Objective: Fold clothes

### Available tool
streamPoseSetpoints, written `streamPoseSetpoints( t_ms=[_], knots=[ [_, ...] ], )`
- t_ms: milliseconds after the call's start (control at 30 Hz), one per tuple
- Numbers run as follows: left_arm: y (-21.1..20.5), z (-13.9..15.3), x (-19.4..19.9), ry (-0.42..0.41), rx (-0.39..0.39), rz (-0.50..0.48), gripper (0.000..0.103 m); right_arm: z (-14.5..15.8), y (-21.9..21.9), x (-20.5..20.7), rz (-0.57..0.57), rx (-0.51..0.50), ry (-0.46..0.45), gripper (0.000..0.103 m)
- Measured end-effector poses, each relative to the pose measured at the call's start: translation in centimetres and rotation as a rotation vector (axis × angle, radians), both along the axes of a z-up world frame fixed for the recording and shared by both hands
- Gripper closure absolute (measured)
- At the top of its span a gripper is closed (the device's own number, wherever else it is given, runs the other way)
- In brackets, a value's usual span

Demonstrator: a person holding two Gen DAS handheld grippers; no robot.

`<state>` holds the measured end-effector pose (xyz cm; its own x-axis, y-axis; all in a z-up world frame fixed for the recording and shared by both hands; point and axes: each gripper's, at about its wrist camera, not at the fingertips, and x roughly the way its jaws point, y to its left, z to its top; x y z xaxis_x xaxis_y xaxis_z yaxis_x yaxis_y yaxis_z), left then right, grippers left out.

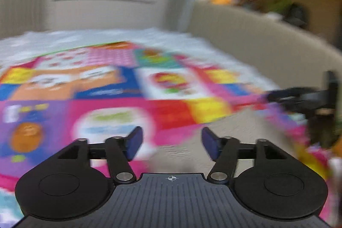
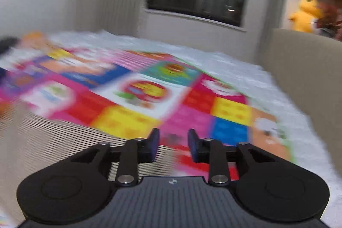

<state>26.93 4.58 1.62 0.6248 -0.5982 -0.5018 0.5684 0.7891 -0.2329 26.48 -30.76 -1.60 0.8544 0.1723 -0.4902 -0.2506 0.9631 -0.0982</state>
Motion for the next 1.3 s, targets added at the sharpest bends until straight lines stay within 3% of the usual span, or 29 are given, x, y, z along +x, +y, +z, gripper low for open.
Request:
streamPoseSetpoints(
  t_ms=[67, 133, 167, 200, 233, 267, 333, 367, 400, 500, 600, 700, 800, 867, 967, 1067, 1167, 1300],
  knots=[
    [-2.1, -1.1, -0.2, 0.051, -0.046, -0.103, 0.027, -0.5, 1.3, -0.3, 0.068, 0.09, 0.068, 0.065],
    [-3.9, -3.3, 0.2, 0.097, 0.014, -0.116, 0.028, -2.4, 2.1, 0.5, 0.068, 0.108, 0.154, 0.065],
    [-4.2, -4.8, 1.0, 0.119, 0.065, -0.08, 0.03, -3.7, 2.2, 1.0, 0.042, 0.086, 0.19, 0.065],
    [-4.3, -6.2, 1.7, 0.136, 0.111, -0.042, 0.041, -5.2, 1.9, 1.5, 0.023, 0.068, 0.201, 0.066],
    [-3.7, -7.0, 2.3, 0.137, 0.14, 0.002, 0.044, -5.7, 1.4, 1.5, 0.033, 0.084, 0.179, 0.066],
    [-3.1, -7.7, 2.9, 0.139, 0.16, 0.04, 0.043, -5.3, 1.1, 1.3, 0.013, 0.1, 0.177, 0.069],
    [-1.1, -7.4, 3.4, 0.16, 0.122, 0.078, 0.043, -4.2, 0.7, 0.5, -0.033, 0.111, 0.167, 0.069],
    [-0.3, -6.9, 3.2, 0.157, 0.133, 0.119, 0.039, -3.4, 0.4, -0.2, -0.052, 0.113, 0.158, 0.064],
    [0.4, -6.4, 2.8, 0.15, 0.146, 0.156, 0.027, -2.5, -0.2, -1.3, -0.082, 0.141, 0.149, 0.057],
    [2.4, -5.1, 1.0, 0.14, 0.134, 0.199, 0.021, -2.0, -3.2, -5.3, -0.184, 0.367, 0.204, 0.046],
    [4.1, -4.3, -1.1, 0.189, 0.039, 0.224, 0.012, -2.3, -6.7, -9.4, -0.289, 0.634, 0.288, 0.045],
    [4.8, -3.7, -3.2, 0.254, -0.085, 0.203, 0.012, -5.0, -8.1, -11.9, -0.363, 0.848, 0.406, 0.045],
    [3.4, -3.3, -5.1, 0.313, -0.189, 0.129, 0.008, -6.9, -8.1, -12.4, -0.418, 0.923, 0.423, 0.045],
    [1.7, -3.3, -6.3, 0.308, -0.126, 0.131, 0.008, -7.7, -7.8, -12.0, -0.441, 0.936, 0.395, 0.045],
    [-1.3, -3.4, -9.4, 0.138, 0.072, 0.126, 0.008, -8.0, -7.3, -10.6, -0.453, 0.924, 0.346, 0.045],
    [-4.3, -3.9, -12.1, -0.035, 0.257, 0.014, 0.007, -7.5, -6.1, -9.0, -0.441, 0.796, 0.306, 0.045],
    [-6.5, -4.6, -14.2, -0.214, 0.454, -0.107, 0.005, -6.0, -4.6, -8.9, -0.363, 0.567, 0.262, 0.045],
    [-8.8, -7.0, -15.8, -0.447, 0.714, -0.246, 0.004, -3.6, -2.6, -10.8, -0.194, 0.165, 0.17, 0.045]
  ],
)
